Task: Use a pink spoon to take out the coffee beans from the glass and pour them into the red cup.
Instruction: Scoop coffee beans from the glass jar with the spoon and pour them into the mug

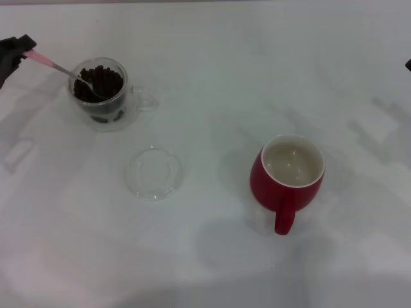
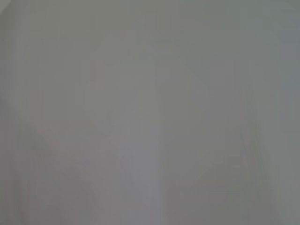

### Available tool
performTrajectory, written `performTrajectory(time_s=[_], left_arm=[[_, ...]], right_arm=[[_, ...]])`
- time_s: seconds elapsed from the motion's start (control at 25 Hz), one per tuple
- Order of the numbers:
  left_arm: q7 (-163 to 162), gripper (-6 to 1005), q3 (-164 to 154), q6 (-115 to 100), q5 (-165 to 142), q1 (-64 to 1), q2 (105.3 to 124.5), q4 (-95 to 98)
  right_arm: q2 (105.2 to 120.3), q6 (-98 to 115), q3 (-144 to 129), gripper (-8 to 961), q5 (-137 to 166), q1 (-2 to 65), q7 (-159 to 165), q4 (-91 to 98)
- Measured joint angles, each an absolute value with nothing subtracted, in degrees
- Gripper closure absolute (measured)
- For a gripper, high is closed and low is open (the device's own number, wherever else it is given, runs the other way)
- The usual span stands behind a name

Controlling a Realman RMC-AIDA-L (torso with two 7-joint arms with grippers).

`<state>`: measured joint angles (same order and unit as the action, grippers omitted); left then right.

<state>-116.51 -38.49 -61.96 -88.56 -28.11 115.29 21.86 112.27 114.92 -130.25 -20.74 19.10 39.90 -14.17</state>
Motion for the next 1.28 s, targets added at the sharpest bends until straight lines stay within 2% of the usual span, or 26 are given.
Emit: performTrajectory(time_s=[0.68, 1.28], left_arm=[[-116.0, 874, -38.5, -70.4, -81.4, -25.4, 114.61, 19.7], [-114.4, 874, -41.6, -82.3, -82.0, -27.2, 114.43, 19.8]], right_arm=[[111.7, 114.8, -130.2, 152, -20.7, 19.5, 40.7, -14.2], [111.78, 115.3, -130.3, 152, -20.7, 20.0, 40.2, -14.2]])
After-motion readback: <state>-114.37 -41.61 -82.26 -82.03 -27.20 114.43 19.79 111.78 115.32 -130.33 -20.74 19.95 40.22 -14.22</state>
